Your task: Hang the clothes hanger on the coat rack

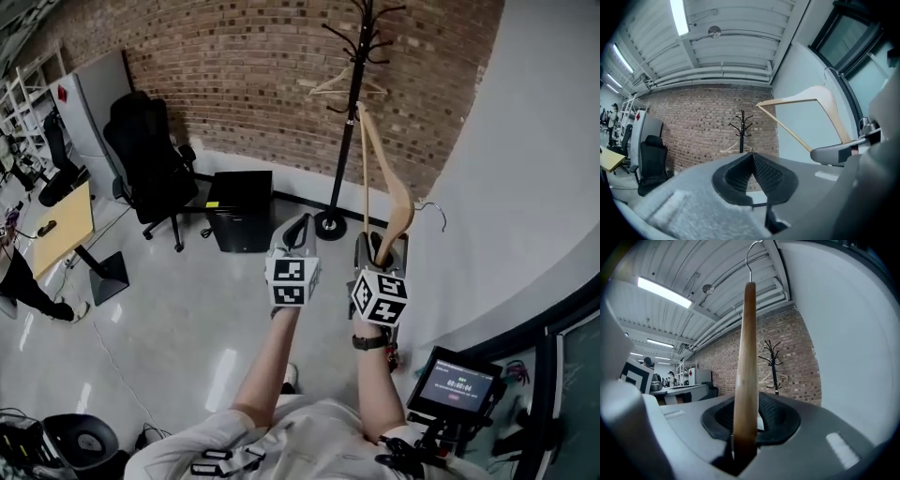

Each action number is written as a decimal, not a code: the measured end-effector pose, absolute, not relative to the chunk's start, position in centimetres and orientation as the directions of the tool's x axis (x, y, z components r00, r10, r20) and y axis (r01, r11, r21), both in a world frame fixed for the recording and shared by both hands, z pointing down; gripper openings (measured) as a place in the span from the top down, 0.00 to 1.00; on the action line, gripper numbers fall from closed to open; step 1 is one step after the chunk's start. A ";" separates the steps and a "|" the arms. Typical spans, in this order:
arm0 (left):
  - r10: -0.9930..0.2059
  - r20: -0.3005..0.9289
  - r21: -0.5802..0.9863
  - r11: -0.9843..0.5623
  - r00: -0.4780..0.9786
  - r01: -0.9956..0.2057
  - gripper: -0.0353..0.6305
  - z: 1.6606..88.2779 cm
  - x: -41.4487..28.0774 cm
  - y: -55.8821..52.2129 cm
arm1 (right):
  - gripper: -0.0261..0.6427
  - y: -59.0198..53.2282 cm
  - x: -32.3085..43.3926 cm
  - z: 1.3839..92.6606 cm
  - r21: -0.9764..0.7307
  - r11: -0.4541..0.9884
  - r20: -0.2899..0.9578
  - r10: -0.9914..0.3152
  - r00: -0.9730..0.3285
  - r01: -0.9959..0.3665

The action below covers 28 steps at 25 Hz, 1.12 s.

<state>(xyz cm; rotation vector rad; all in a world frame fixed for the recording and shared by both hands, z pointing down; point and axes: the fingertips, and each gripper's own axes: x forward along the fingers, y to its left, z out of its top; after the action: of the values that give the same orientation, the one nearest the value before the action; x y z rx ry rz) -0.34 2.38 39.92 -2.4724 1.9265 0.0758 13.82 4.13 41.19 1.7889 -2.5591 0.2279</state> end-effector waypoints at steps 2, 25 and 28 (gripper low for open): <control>-0.965 -0.058 0.019 -0.256 0.255 -0.966 0.96 39.4 -1.5 0.0 | 0.83 1.7 12.3 40.5 -0.101 0.337 0.074 -0.936 -0.345 -0.936; -0.951 -0.062 0.113 -0.310 0.304 -0.944 0.95 42.9 -3.4 -23.7 | 0.83 -22.2 10.0 45.9 -0.209 0.306 0.146 -0.929 -0.339 -0.929; -0.948 -0.092 0.094 -0.313 0.305 -0.945 0.95 41.2 -1.8 -28.3 | 0.89 -27.5 11.7 44.0 -0.218 0.315 0.093 -0.935 -0.341 -0.924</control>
<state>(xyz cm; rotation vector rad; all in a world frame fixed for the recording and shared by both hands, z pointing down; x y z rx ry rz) -1.85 -28.30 41.16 -2.5554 1.8535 0.2051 11.65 -27.49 44.01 1.8308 -2.5884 0.3729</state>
